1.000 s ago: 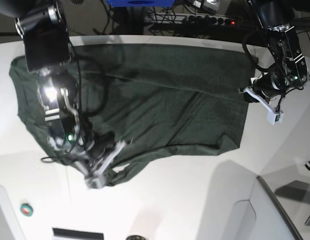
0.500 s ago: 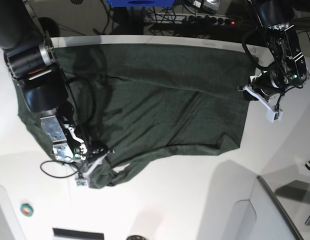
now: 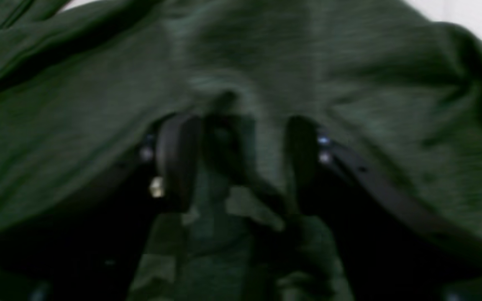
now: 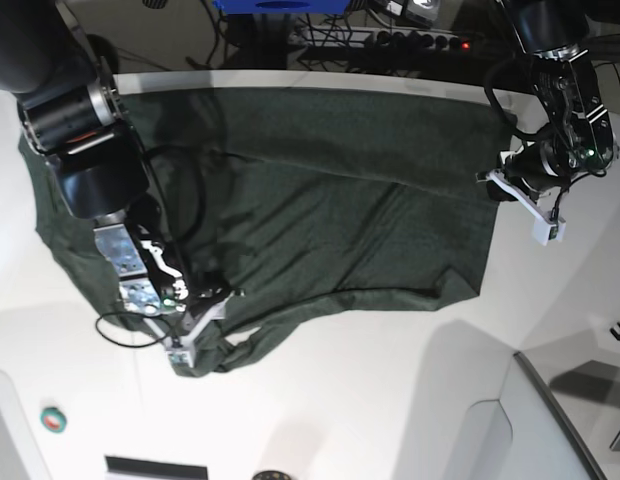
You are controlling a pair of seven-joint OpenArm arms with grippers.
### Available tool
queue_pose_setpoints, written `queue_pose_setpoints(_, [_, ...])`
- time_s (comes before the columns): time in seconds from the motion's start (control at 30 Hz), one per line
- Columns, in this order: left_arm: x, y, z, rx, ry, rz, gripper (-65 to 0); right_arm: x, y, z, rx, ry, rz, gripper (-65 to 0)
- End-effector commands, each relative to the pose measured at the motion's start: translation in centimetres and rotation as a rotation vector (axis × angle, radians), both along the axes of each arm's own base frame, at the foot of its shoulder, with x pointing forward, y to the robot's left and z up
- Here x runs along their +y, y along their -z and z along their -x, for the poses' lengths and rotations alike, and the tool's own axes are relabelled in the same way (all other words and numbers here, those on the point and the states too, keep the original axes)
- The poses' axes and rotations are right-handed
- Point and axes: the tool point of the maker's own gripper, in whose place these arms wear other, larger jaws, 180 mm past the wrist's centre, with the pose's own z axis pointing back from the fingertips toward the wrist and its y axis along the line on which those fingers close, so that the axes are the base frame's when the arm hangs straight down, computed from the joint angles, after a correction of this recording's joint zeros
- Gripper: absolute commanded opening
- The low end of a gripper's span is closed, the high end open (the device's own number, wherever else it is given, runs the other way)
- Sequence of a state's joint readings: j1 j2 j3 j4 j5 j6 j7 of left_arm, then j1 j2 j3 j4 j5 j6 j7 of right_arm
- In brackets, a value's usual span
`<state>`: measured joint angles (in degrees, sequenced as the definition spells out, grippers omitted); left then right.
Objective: Layout the t-shirt on the table in an organized manner, then fold the t-shirt properly
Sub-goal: 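Move the right gripper to the shirt hem and grasp it, then lift the grasped hem with the right gripper and lay it flat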
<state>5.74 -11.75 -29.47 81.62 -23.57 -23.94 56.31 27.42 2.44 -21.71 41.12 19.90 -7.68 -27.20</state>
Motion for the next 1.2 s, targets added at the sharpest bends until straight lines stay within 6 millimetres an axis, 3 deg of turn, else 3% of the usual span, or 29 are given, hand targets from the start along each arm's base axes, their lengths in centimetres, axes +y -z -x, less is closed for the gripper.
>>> queue_pose_setpoints(0.0, [0.7,-1.1,-0.9,-0.04,0.0,-0.017,-65.0,0.0,-2.0,-2.0,-0.06,-0.004,0.0,-28.8])
queue_pose_setpoints(0.23, [0.7,0.7,-0.1,0.011,-0.019,0.014,-65.0,-0.1,-1.9,-2.0,-0.058,0.0,0.001,-30.5])
queue_pose_setpoints(0.3, [0.7,0.6,-0.2,-0.005,-0.024,0.013,-65.0,-0.4,-1.8,-1.9,-0.057,0.002,0.005,-38.4])
queue_pose_setpoints(0.4, [0.9,0.6,-0.4,-0.03,-0.032,0.011,-65.0,-0.6,-1.8,-1.9,-0.054,0.004,0.006,-56.1])
queue_pose_setpoints(0.6, [0.8,0.2,-0.6,-0.042,-0.03,0.01,-65.0,-0.4,-2.3,-2.2,-0.068,0.002,0.002,-64.5])
queue_pose_setpoints(0.9, [0.9,0.1,-0.7,-0.043,-0.029,0.01,-65.0,2.1,-5.7,-2.4,-0.124,-0.045,-0.052,-65.0])
queue_pose_setpoints(1.17, [0.8,-2.8,-2.4,-0.129,0.001,-0.035,-65.0,5.3,-8.0,0.8,-0.128,-0.106,-0.125,-65.0])
